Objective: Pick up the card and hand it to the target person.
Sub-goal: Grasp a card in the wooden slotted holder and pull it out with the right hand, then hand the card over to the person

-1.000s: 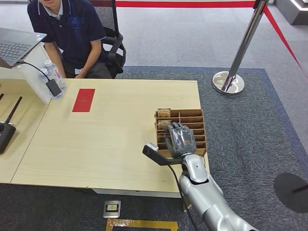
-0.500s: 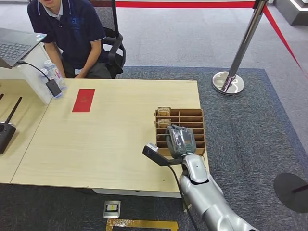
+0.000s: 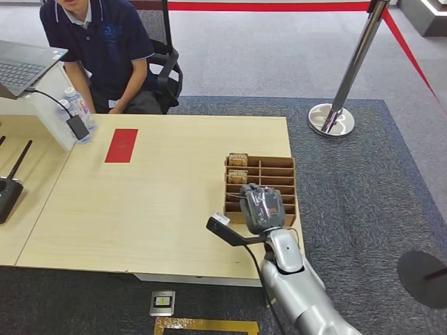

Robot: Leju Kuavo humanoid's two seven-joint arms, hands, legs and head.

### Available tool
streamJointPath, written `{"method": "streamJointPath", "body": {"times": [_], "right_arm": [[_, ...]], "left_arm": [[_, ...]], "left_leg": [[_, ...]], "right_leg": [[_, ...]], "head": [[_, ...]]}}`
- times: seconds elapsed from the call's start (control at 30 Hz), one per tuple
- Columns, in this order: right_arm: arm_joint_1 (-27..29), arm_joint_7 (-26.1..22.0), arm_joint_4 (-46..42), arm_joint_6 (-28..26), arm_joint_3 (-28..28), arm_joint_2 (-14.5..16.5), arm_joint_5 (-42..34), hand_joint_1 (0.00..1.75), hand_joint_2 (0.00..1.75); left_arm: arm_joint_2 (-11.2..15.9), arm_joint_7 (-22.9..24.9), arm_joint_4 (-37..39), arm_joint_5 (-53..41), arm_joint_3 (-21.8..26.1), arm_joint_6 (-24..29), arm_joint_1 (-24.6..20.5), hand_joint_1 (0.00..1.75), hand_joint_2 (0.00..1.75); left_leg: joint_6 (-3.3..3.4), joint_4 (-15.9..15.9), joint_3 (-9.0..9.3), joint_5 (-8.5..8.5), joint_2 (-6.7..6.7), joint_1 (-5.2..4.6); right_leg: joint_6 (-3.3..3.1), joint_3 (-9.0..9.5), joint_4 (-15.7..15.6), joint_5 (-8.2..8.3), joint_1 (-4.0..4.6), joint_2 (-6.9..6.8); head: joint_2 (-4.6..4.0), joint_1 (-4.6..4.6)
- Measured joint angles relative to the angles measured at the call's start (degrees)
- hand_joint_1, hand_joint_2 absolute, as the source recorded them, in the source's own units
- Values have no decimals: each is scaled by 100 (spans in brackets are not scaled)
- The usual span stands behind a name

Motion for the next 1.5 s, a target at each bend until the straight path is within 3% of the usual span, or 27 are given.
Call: {"method": "streamJointPath", "body": {"times": [0.3, 0.7, 0.83, 0.97, 1.23, 1.5], "right_arm": [[709, -181, -1584, 274, 1, -151, -201, 175, 175], [993, -492, -2994, 446, 204, -409, -469, 175, 175], [657, -544, -3027, 562, 526, -415, -612, 175, 175], [-44, -569, -2703, 669, 882, -266, -741, 175, 175], [-1392, -474, -1678, 867, 1323, 445, -699, 175, 175], [-1998, -449, -879, 892, 1499, 926, -650, 175, 175]], "left_arm": [[5, -26, 0, 79, 2, 14, 5, 0, 0], [5, -67, 2, 171, 5, 34, 2, 0, 0], [-2, -93, 6, 155, 6, 35, -5, 0, 0], [-14, -107, 23, 106, 6, 17, -31, 0, 0], [-62, -57, 45, -56, 4, -9, -72, 0, 0], [-107, -9, 78, -81, 4, 3, -81, 0, 0]], "left_leg": [[0, 0, -1, -1, 0, 0], [0, 0, -3, 0, 1, 0], [-1, 0, -4, 4, 1, 1], [-5, 0, -6, 15, 5, 2], [-11, 0, -9, 25, 4, 4], [-12, 0, -12, 26, 3, 4]], "right_leg": [[0, -1, -1, 0, 0, 0], [0, 0, 0, 0, 0, 0], [-3, 1, 3, 3, 0, 0], [-9, -5, 7, 12, 0, 0], [-14, -13, 14, 17, 0, 0], [-14, -14, 13, 17, 0, 0]], "head": [[0, 0], [0, 1], [0, 2], [0, 2], [0, -1], [0, 0]]}}
